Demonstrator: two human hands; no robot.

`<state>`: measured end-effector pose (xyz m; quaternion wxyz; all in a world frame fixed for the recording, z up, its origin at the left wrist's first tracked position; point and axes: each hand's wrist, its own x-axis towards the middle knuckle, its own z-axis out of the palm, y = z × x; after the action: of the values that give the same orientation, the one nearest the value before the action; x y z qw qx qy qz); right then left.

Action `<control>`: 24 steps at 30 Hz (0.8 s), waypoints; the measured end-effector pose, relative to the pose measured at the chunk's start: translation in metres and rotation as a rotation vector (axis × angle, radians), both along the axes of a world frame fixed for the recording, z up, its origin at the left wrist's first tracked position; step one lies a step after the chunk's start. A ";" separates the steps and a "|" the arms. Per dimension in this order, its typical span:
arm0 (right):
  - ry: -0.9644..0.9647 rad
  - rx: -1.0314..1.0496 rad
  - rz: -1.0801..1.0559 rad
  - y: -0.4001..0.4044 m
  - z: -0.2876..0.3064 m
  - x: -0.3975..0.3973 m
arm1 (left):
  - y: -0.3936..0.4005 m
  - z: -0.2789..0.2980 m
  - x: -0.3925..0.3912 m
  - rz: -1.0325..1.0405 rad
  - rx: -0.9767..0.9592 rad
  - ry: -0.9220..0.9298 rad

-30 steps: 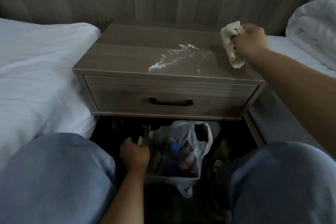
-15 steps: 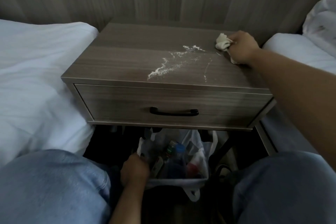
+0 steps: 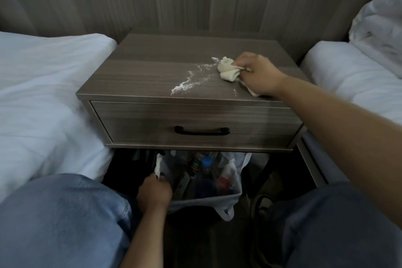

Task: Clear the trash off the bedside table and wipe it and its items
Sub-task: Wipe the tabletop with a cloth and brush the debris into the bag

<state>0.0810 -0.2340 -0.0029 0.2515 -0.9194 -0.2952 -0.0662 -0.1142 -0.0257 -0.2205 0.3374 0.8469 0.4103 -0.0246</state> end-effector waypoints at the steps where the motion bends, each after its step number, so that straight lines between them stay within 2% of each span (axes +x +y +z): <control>1: 0.007 0.009 0.026 0.000 0.000 -0.008 | 0.000 0.000 -0.001 0.000 -0.002 -0.001; 6: -0.001 0.047 0.098 0.002 -0.003 -0.044 | -0.004 0.003 -0.003 -0.006 -0.009 0.008; 12: -0.136 0.114 0.145 0.009 -0.011 -0.075 | -0.008 0.008 -0.006 -0.014 -0.024 0.024; 15: -0.165 0.085 0.224 0.009 -0.041 -0.096 | -0.008 0.010 -0.007 -0.020 -0.029 0.030; 17: -0.047 -0.044 0.259 0.010 -0.081 -0.117 | -0.009 0.010 -0.008 -0.021 -0.025 0.043; 20: 0.184 -0.083 0.235 0.017 -0.131 -0.135 | -0.008 0.006 -0.008 -0.030 -0.028 0.064; 22: 0.320 -0.042 0.126 0.024 -0.149 -0.133 | -0.008 0.002 -0.008 -0.029 -0.050 0.067; 24: 0.509 0.084 -0.090 0.025 -0.160 -0.129 | -0.009 -0.002 -0.009 -0.038 -0.061 0.085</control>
<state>-0.0485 -0.2085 -0.1625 0.3523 -0.9074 -0.1784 0.1438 -0.1235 -0.0352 -0.2223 0.3450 0.8419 0.4072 -0.0796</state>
